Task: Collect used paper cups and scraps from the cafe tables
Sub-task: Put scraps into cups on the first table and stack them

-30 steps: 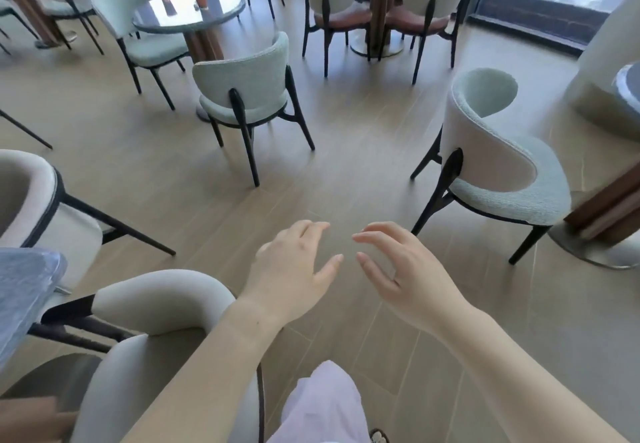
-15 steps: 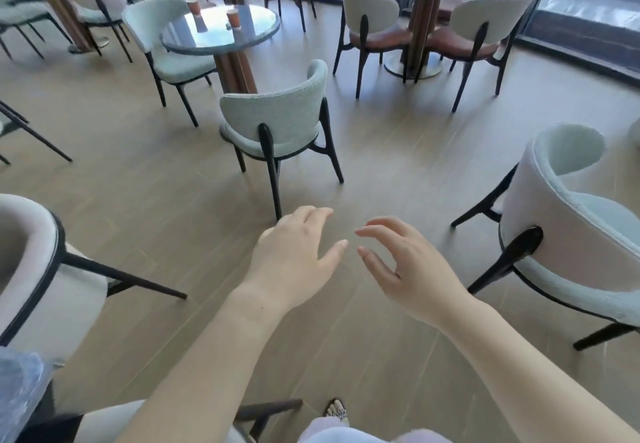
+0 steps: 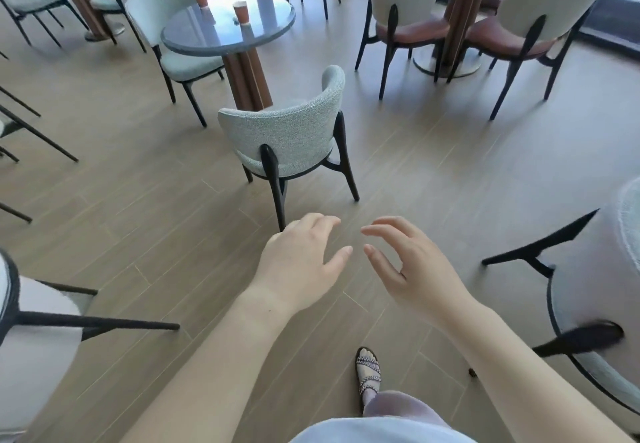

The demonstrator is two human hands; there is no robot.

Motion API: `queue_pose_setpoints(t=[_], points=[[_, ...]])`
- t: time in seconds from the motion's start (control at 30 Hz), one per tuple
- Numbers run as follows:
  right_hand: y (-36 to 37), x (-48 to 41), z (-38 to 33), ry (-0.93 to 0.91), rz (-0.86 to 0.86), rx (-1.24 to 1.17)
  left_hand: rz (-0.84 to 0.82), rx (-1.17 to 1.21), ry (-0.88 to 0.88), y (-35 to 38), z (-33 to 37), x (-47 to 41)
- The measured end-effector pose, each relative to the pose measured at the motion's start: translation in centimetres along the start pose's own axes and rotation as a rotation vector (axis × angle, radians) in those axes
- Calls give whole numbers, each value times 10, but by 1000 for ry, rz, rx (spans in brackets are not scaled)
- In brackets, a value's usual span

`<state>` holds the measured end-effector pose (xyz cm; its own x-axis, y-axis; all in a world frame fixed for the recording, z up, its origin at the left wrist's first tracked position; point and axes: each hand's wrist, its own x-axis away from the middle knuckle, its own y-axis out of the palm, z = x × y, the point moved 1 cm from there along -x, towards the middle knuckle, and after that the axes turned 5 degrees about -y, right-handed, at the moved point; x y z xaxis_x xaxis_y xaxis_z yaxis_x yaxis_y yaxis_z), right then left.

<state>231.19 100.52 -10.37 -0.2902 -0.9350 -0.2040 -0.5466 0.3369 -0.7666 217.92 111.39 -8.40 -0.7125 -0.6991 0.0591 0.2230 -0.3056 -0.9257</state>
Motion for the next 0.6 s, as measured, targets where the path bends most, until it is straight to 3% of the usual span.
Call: queue_pose_setpoints(t=[0.13, 0.27, 0.6], points=[[-8, -58, 37, -11, -23, -44, -78, 6, -18, -4, 4, -63], [-2, -112, 58, -63, -96, -60, -54, 25, -130, -13, -15, -100], [63, -236, 32, -308, -369, -52, 65, 77, -419, -43, -99, -139]])
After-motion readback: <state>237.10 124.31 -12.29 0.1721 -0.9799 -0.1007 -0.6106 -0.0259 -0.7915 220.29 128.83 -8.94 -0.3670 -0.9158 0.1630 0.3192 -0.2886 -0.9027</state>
